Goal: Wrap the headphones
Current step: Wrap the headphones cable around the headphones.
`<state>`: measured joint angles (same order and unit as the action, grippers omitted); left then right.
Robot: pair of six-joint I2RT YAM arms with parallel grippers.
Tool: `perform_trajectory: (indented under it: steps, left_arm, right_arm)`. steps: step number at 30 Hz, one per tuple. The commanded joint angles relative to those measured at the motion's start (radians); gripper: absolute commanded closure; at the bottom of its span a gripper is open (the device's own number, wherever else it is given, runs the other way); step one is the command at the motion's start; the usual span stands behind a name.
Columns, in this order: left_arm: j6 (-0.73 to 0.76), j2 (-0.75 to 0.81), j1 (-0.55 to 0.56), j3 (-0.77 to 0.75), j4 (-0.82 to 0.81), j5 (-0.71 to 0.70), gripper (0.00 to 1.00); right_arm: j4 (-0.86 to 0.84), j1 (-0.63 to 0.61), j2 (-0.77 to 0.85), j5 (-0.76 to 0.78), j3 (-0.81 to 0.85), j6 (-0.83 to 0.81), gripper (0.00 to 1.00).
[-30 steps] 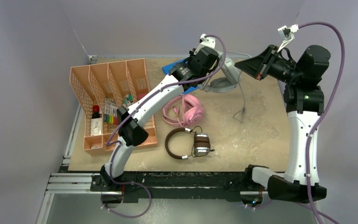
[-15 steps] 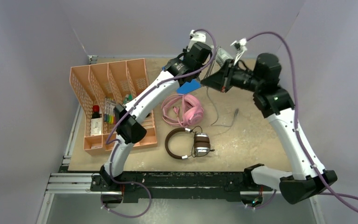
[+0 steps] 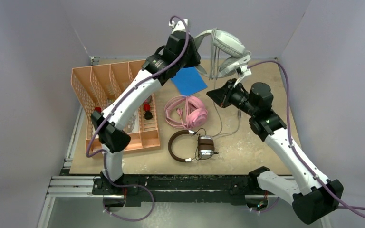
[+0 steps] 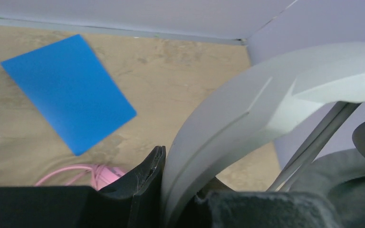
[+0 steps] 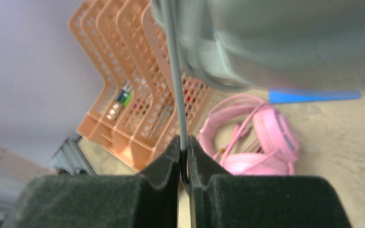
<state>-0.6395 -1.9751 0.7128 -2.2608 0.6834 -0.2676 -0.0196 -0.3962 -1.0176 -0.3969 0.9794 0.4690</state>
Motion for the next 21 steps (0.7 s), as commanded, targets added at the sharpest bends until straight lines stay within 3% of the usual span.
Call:
perform_trajectory:
  steps: [1,5,13,17,21]
  left_arm:
    - [-0.214,0.17,-0.028,0.037,-0.284,0.142,1.0]
    - [-0.246,0.186,-0.027,0.04,-0.291,0.191,1.0]
    - [-0.264,0.238,-0.027,0.086,-0.291,0.263,1.0]
    - [-0.251,0.27,-0.027,0.074,-0.262,0.287,1.0]
    - [-0.257,0.296,-0.026,0.074,-0.264,0.31,1.0]
  right_arm:
    - [-0.237,-0.011,0.049,0.118,-0.121,-0.025,0.9]
    - [-0.425,-0.013,0.056,0.142,-0.224,0.004,0.87]
    - [-0.621,-0.011,-0.04,0.163,-0.309,0.04,0.87]
    - [-0.7,-0.01,-0.1,0.193,-0.329,0.046,0.79]
    - [-0.889,-0.01,-0.175,0.216,-0.38,0.025,0.64]
